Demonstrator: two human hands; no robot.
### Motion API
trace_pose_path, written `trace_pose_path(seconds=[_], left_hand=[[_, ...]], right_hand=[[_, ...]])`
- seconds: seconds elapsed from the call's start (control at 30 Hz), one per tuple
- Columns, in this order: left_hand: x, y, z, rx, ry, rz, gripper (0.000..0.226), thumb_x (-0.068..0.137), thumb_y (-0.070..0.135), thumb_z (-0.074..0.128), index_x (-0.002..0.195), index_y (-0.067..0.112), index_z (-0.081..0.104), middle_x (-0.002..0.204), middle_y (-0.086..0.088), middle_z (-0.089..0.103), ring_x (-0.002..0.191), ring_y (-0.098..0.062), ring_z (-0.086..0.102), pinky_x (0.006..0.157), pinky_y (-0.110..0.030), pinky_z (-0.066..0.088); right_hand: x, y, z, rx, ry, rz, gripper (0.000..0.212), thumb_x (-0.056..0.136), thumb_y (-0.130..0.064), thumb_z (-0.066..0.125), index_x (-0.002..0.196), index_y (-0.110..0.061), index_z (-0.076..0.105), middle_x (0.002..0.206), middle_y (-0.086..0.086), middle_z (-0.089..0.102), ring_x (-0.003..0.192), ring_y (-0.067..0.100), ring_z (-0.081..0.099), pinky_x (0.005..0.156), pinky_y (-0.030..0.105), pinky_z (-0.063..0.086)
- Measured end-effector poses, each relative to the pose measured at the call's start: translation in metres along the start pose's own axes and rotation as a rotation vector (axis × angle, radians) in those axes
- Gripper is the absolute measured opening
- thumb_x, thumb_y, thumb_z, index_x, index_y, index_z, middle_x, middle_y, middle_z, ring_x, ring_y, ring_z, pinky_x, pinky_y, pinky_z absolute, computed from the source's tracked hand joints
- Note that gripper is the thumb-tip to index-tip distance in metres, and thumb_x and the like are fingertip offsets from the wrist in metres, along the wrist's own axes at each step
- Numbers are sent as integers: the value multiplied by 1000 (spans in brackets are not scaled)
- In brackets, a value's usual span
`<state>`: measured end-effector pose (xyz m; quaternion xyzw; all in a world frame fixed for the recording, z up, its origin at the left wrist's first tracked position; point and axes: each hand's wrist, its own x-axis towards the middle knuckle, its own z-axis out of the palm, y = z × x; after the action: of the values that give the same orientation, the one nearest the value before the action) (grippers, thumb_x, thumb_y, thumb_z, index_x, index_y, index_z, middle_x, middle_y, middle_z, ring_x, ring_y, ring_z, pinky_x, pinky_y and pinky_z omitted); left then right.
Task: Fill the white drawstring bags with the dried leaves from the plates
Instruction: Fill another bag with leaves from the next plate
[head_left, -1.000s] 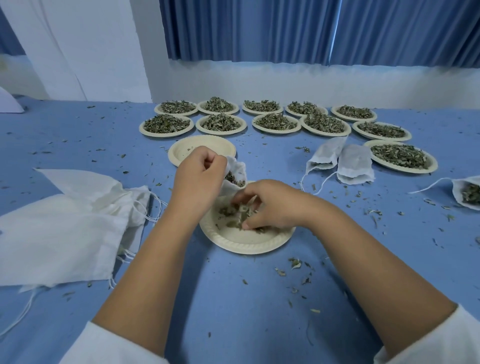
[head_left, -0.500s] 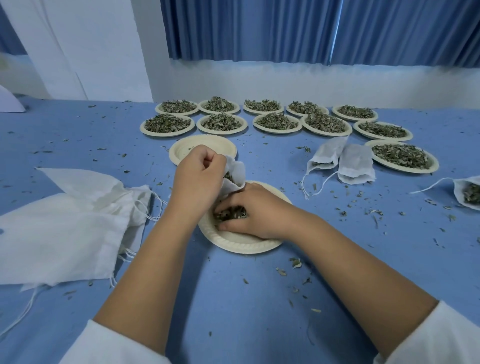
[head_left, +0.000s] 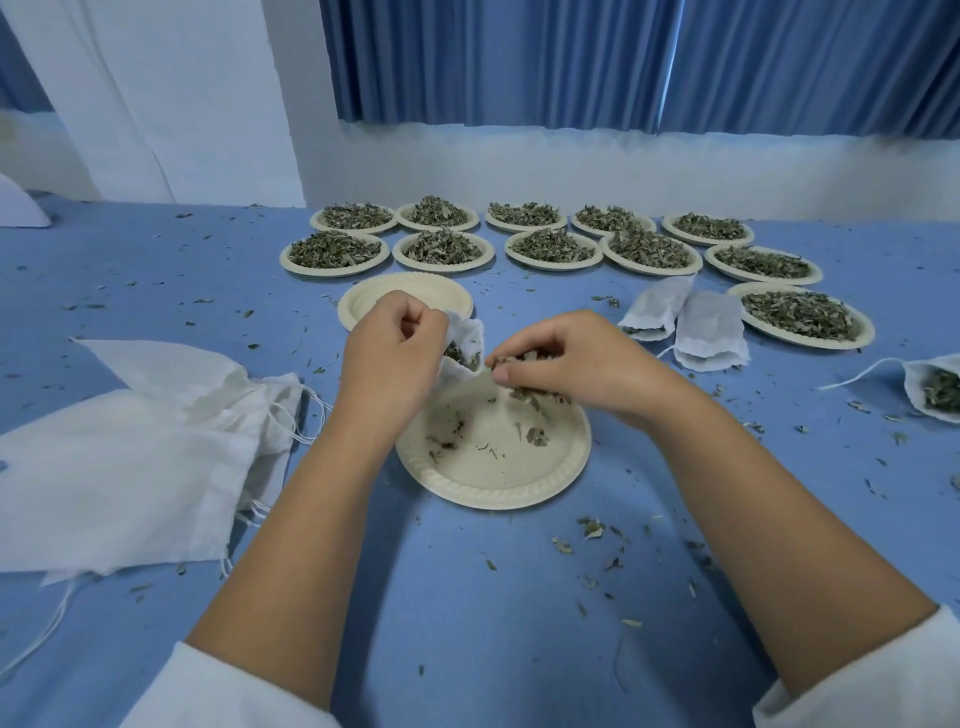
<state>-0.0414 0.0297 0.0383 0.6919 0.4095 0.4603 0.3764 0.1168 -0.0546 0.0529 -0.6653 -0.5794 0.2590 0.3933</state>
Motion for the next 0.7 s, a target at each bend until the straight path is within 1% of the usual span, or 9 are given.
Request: trace_pose_path(seconds=[0.07,0.13,0.2,0.27,0.33,0.4,0.57,0.63,0.7], left_hand=[[0,0,0,0,-18,2,15,88,16,49,85,1,53,66,1,49,59,-12,42,54,-25,36],[-1,0,0,12,-42,6,13,87,16,49,81,5,55,64,3,50,57,-10,42,53,-24,36],[-1,-1,2,14,-62,8,13,86,16,51,75,12,55,62,6,50,55,-8,43,54,-22,37],[-1,-2,5,16,-76,13,14,87,18,54,73,16,56,59,11,52,52,-3,45,51,-17,39],[-3,-2,7,28,-89,33,16,88,23,58,73,17,57,56,12,55,49,1,47,47,-9,36],[-4,-2,7,19,-101,49,19,89,27,61,74,16,58,56,11,58,51,3,50,47,-7,37],[-9,2,10,36,-175,71,14,86,19,58,71,20,57,57,9,63,56,4,53,50,-6,37],[-11,3,12,50,-237,92,12,86,17,58,74,19,59,64,5,65,56,1,52,54,-12,42],[-12,2,13,80,-306,105,10,87,16,58,77,16,59,70,0,64,61,-7,52,62,-27,47]], right_hand=[[-1,0,-4,140,63,45,10,81,-21,79,90,-24,79,79,-4,74,74,12,64,72,21,49],[0,-2,-6,299,102,87,12,81,-17,78,93,-20,78,90,-5,77,85,9,71,74,16,53],[0,-5,-4,430,98,124,13,82,-14,77,94,-18,77,94,-3,77,86,7,72,69,15,54],[0,-9,-1,504,79,164,17,80,-14,79,96,-18,76,94,1,77,81,10,71,72,20,56],[0,-11,4,512,84,206,22,76,-15,82,97,-18,74,89,5,77,73,14,69,72,27,56],[0,-11,9,483,118,228,24,74,-16,84,94,-14,71,83,7,75,68,15,67,67,27,55],[1,-3,17,278,194,244,12,75,-17,83,83,-13,75,79,2,76,62,5,66,59,15,53],[1,-1,21,263,183,277,3,80,-15,78,80,-13,76,78,4,75,64,9,66,62,18,54],[3,0,21,280,173,337,11,83,-16,73,84,-5,76,82,12,75,70,16,65,71,28,56]])
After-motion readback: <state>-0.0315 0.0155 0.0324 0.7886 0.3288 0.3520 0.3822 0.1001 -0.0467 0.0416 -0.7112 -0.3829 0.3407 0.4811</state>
